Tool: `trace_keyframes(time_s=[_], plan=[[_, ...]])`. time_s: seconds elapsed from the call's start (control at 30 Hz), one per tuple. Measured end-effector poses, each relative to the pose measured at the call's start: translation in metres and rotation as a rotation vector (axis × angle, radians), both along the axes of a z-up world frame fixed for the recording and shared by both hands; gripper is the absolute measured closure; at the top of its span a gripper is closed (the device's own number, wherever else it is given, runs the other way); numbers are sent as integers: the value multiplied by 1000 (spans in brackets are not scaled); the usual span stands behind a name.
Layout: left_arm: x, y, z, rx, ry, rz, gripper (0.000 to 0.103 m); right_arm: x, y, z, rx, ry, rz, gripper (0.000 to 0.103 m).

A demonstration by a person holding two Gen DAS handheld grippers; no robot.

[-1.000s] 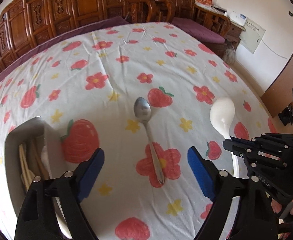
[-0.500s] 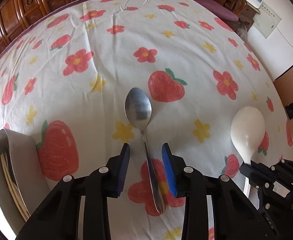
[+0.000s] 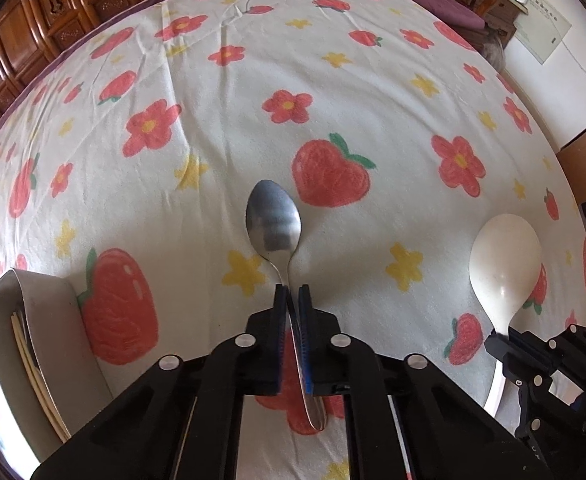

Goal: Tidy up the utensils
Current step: 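Lift the white ladle with the right tool while the left tool grasps the steel spoon, then carry the steel spoon and white ladle over the tray with both tools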

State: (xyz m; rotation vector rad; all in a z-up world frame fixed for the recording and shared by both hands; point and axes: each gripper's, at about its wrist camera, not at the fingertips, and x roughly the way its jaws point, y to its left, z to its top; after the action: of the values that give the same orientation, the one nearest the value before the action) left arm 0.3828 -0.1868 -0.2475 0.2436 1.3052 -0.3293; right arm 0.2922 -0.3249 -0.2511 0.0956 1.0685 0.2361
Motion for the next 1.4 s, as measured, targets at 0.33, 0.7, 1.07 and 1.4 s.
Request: trace_keyframes(time_s=[0.33,0.7,1.07,1.4], plan=[[-6,7,1,-33,-8,9,103,-1,0,1,0,-2,3,98],[-23,14,13,-49,-55,-13,103,-3,-1,6,3,-16,2,98],[-42,24,42,-91,-133,-29,103,-5,3,22,10,-47,8,98],[-72,50,75,-156,-201,-11,103,-11,20,36,-5,-64,34,98]])
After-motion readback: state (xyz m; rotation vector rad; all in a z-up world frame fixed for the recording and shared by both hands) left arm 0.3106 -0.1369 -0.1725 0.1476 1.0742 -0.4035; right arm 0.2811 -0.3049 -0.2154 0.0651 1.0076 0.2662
